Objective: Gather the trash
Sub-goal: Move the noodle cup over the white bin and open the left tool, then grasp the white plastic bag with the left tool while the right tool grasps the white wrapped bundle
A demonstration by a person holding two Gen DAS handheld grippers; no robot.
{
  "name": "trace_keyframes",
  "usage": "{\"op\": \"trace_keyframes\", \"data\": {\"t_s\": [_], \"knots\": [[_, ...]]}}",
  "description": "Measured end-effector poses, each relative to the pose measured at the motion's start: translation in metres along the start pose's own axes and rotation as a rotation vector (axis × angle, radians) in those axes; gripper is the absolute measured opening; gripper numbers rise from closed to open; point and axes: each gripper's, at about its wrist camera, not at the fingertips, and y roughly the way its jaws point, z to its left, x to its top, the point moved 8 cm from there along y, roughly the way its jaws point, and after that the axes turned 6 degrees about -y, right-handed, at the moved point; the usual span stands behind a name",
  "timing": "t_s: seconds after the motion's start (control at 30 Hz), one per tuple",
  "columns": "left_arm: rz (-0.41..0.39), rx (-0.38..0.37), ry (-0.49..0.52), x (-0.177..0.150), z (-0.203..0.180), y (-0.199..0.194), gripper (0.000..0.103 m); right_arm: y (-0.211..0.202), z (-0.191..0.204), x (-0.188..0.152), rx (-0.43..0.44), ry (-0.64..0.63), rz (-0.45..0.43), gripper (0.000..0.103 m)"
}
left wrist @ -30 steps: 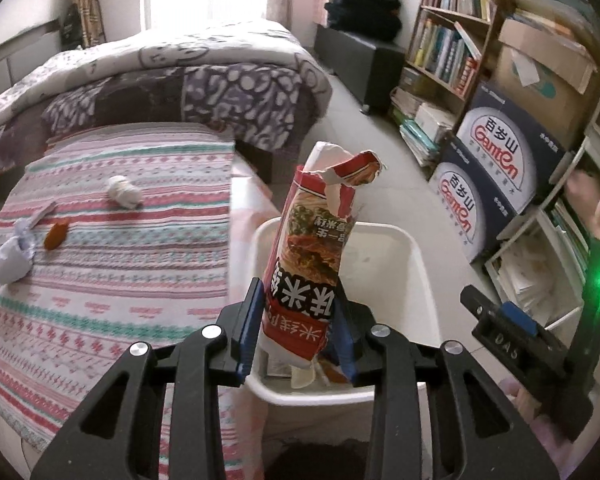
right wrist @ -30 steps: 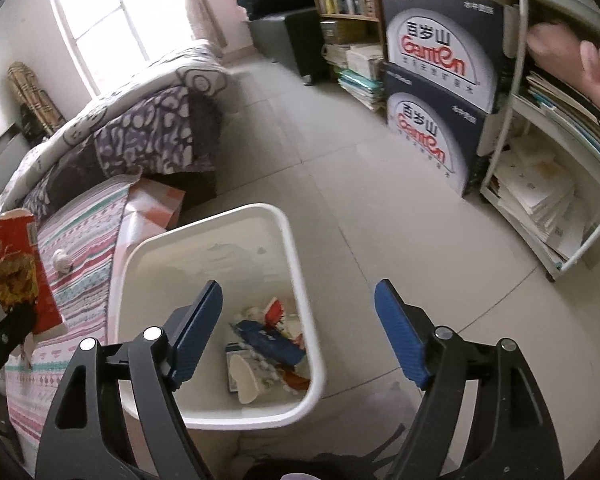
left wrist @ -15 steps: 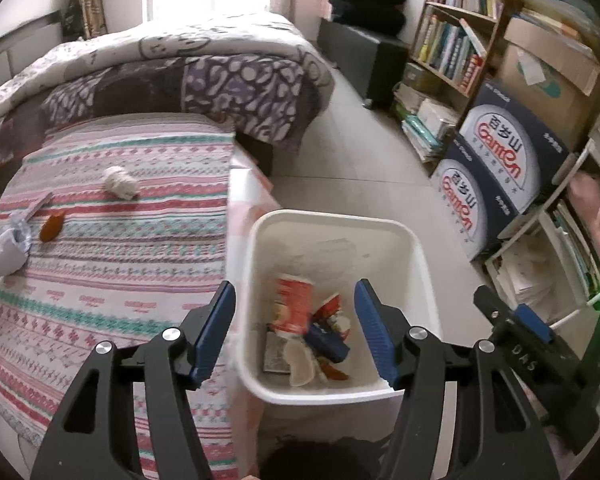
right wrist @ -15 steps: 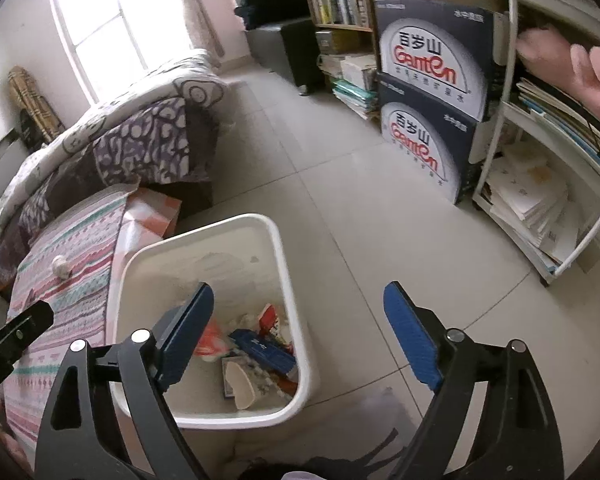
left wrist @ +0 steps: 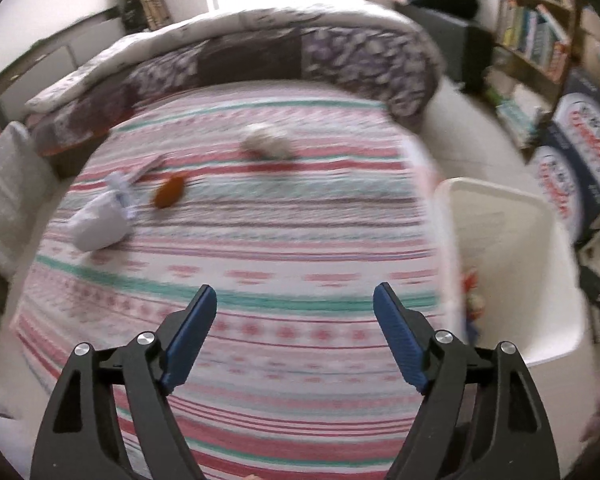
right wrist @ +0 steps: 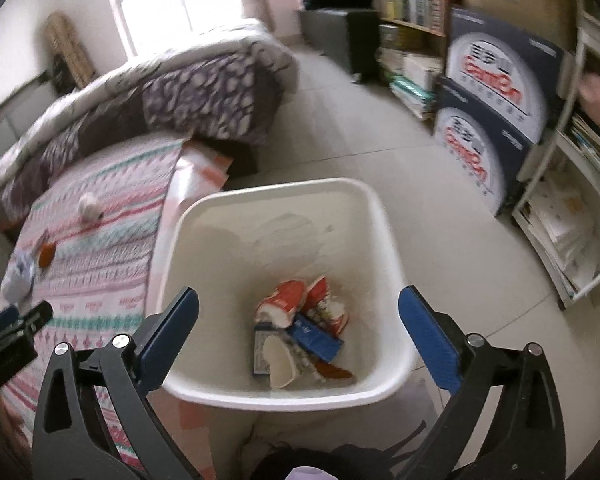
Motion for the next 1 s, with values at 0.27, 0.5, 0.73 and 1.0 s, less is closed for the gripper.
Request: {"op": "trace_keyframes", "data": {"t_s": [0.27,0.5,0.73,1.0], "knots": [[0.048,0.25,0.037,0.017,0.124,0.049,0.079,0.021,0.068,0.014,0.029,-0.155,0.021,0.096],[0.045,0.379,0.263,0.05,0.179,0.085,0.079,0.053,0.167,0.066,0.145,-0.381,-0.015,0.096],[0.11,0.351,0.45,0.066,0.198,0.115,0.079,0.106,0.269,0.11,0.308,-0.626,0.069,0.096],[0.214,0.178,0.527,0.072,0.192,0.141,0.079,0.161,0.337,0.117,0.35,-0.754,0.23,0.086]]}}
